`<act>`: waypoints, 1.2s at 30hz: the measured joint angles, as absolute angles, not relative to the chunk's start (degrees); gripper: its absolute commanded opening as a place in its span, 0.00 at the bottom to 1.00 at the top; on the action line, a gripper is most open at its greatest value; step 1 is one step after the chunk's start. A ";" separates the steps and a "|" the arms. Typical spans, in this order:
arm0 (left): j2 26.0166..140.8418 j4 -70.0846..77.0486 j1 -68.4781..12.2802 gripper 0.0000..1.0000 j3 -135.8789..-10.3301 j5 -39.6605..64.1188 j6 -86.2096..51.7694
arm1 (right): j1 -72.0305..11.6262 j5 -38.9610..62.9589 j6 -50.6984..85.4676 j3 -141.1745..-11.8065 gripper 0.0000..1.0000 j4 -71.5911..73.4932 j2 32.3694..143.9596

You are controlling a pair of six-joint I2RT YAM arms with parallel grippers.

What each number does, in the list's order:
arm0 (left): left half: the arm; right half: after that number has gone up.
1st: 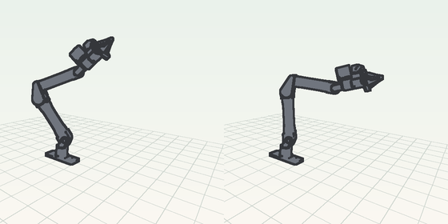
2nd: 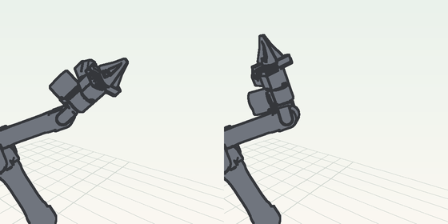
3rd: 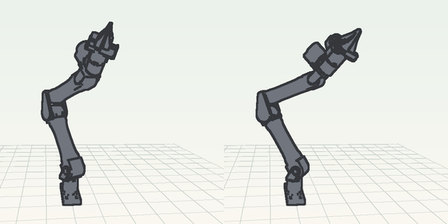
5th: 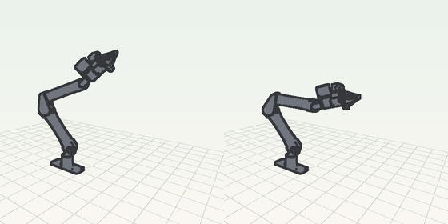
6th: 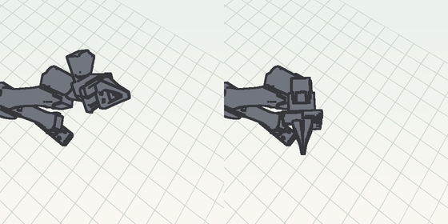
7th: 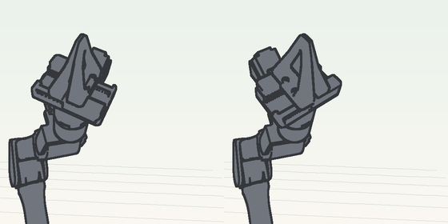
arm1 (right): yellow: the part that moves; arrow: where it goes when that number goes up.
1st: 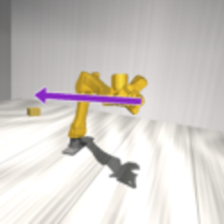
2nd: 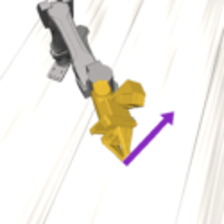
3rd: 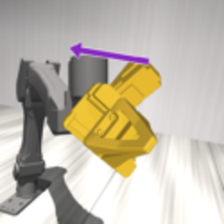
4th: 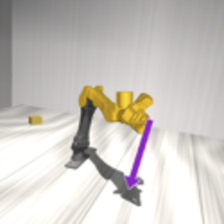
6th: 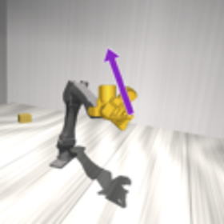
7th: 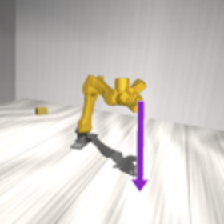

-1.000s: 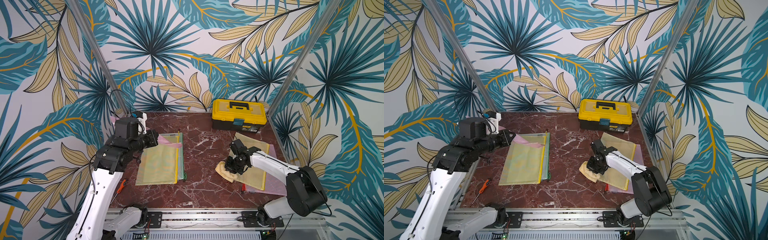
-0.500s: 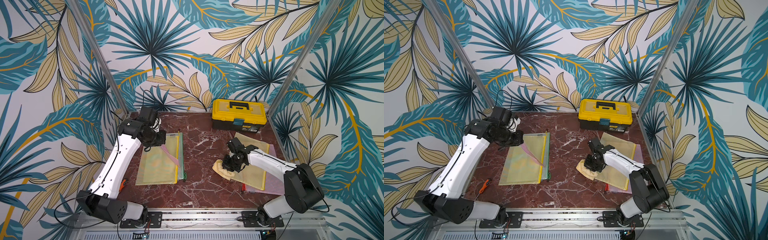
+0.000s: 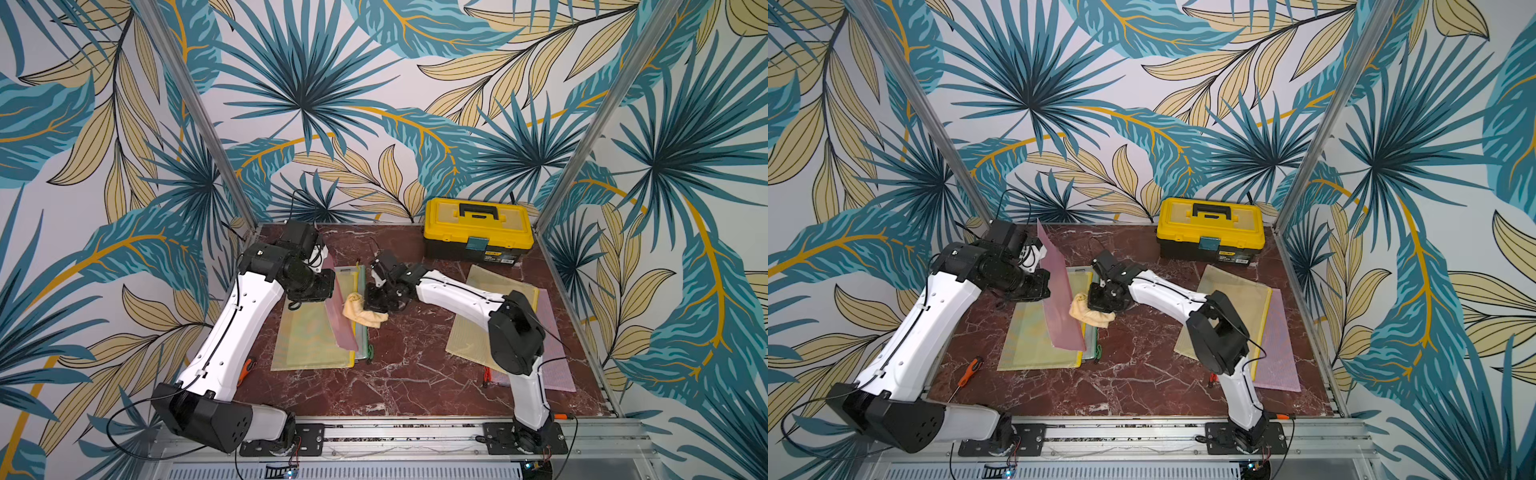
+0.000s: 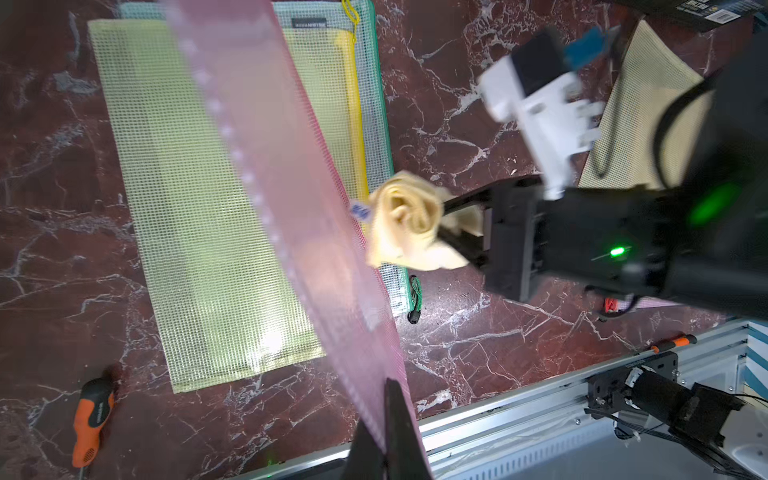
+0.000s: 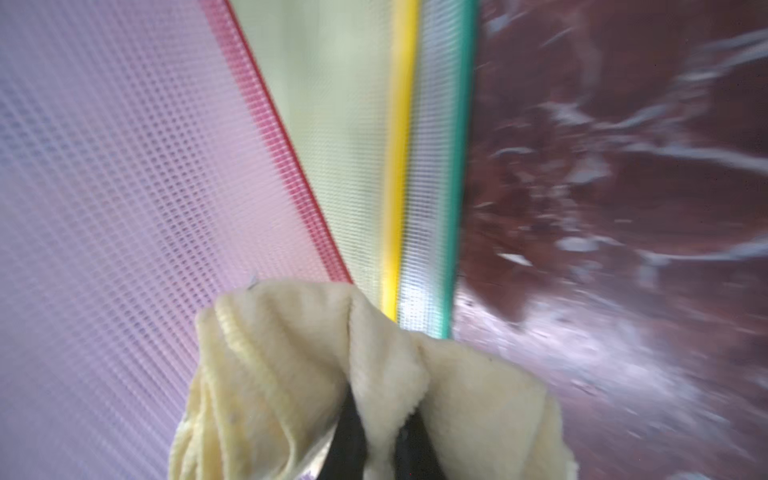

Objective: Wipe the document bag
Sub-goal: Adjust the document bag at the center of the board.

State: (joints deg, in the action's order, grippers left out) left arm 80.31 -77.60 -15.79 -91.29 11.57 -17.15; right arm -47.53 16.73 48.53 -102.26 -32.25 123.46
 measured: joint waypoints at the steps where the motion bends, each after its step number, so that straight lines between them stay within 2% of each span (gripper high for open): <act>1: 81.03 -77.60 -16.16 0.00 -92.25 11.68 -17.21 | -48.95 17.89 49.12 -104.31 0.00 -31.31 125.80; 4: 82.37 -77.49 -17.37 0.00 -94.56 12.14 -17.32 | -51.90 21.76 50.63 -106.67 0.00 -27.86 129.58; 7: 83.11 -77.45 -18.13 0.00 -95.85 12.60 -17.30 | -52.47 24.71 51.94 -104.57 0.00 -23.94 128.79; 13: 89.47 -77.19 -20.23 0.00 -96.64 11.49 -17.41 | -47.99 27.33 54.02 -88.40 0.00 -14.92 118.65; 17: 96.49 -74.67 -24.58 0.00 -96.64 10.70 -17.58 | -40.53 21.19 54.76 -72.16 0.00 -17.39 105.27; 20: 101.12 -72.27 -28.45 0.00 -96.88 10.70 -18.28 | -32.86 13.41 53.58 -64.20 0.00 -24.75 94.39; 23: 106.56 -71.29 -32.38 0.00 -100.25 10.48 -19.14 | -28.71 5.06 51.03 -62.92 0.00 -33.50 85.97; 26: 113.45 -70.13 -36.32 0.00 -107.22 10.87 -20.23 | -28.16 -1.78 48.71 -62.96 0.00 -40.84 79.72; 30: 122.69 -68.77 -40.91 0.00 -117.54 12.78 -21.78 | -27.57 -8.25 46.85 -62.67 0.00 -48.34 75.66; 31: 124.70 -68.53 -41.82 0.05 -119.83 13.32 -22.17 | -27.40 -9.50 46.61 -62.59 0.00 -49.78 75.26; 32: 126.78 -68.18 -42.72 0.14 -122.02 14.00 -22.41 | -27.24 -10.83 46.37 -62.50 0.00 -51.29 74.96; 34: 130.13 -67.79 -44.18 0.45 -125.49 15.38 -23.05 | -27.09 -13.13 45.98 -62.50 0.00 -53.91 74.67; 35: 131.70 -67.59 -44.91 0.66 -126.96 16.03 -23.33 | -27.07 -14.33 45.80 -62.50 0.00 -55.13 74.54; 36: 132.81 -67.40 -45.41 0.81 -127.81 16.53 -23.68 | -27.00 -15.35 45.67 -62.50 0.00 -56.34 74.28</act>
